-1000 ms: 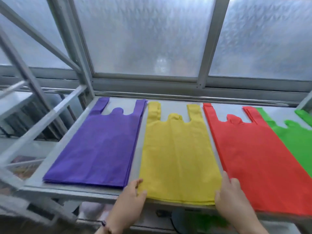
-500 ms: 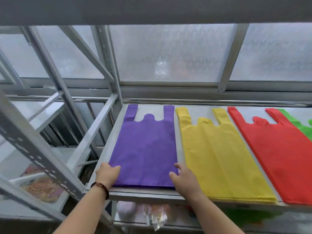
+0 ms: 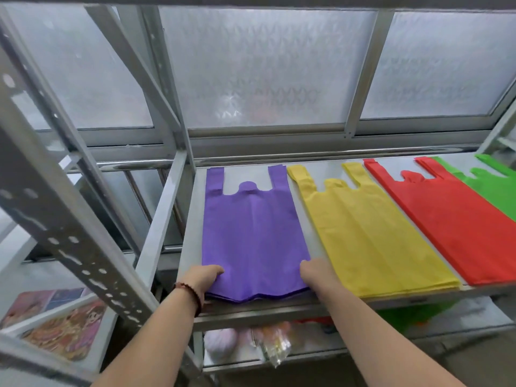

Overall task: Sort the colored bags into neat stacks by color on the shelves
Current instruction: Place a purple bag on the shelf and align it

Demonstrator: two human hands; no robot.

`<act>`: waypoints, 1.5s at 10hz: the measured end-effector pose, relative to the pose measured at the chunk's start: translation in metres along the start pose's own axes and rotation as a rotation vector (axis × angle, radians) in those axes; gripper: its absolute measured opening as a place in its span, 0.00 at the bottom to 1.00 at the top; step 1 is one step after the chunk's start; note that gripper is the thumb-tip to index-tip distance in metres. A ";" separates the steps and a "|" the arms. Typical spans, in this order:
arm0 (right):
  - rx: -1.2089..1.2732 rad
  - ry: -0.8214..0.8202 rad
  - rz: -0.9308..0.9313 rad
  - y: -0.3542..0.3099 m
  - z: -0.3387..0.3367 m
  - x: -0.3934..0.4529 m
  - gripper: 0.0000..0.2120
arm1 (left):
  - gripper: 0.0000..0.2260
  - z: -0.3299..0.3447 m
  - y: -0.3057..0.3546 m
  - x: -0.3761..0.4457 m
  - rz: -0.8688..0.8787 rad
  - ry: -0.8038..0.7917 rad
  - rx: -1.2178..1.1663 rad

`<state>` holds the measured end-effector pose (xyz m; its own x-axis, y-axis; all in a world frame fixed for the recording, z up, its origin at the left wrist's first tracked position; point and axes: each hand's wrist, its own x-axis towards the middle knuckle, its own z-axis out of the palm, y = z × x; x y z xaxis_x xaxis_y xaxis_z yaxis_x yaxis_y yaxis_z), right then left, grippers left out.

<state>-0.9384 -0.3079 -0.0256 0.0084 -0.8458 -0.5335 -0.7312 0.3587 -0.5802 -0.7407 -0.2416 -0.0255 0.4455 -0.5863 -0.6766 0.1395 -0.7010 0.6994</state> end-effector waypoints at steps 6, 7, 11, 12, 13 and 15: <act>0.271 -0.183 -0.112 -0.036 -0.032 0.080 0.06 | 0.21 0.007 0.065 0.059 0.247 0.083 0.257; 0.328 -0.161 -0.155 -0.070 -0.033 0.126 0.10 | 0.20 0.021 0.107 0.094 0.383 0.236 0.212; 0.788 -0.536 -0.358 -0.099 -0.042 0.214 0.18 | 0.30 -0.008 0.139 0.185 0.400 -0.516 -0.162; 0.858 -0.565 -0.410 -0.104 -0.038 0.224 0.14 | 0.16 -0.002 0.138 0.187 0.511 -0.485 -0.243; 0.847 -0.527 -0.429 -0.110 -0.038 0.231 0.11 | 0.12 0.003 0.140 0.191 0.589 -0.367 -0.188; 0.387 -0.136 -0.333 -0.130 -0.034 0.224 0.03 | 0.12 -0.008 0.141 0.190 0.569 0.059 0.032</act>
<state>-0.8652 -0.5574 -0.0488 0.3047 -0.8890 -0.3417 -0.3688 0.2207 -0.9030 -0.6291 -0.4488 -0.0537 0.4916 -0.8518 -0.1811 -0.1635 -0.2946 0.9415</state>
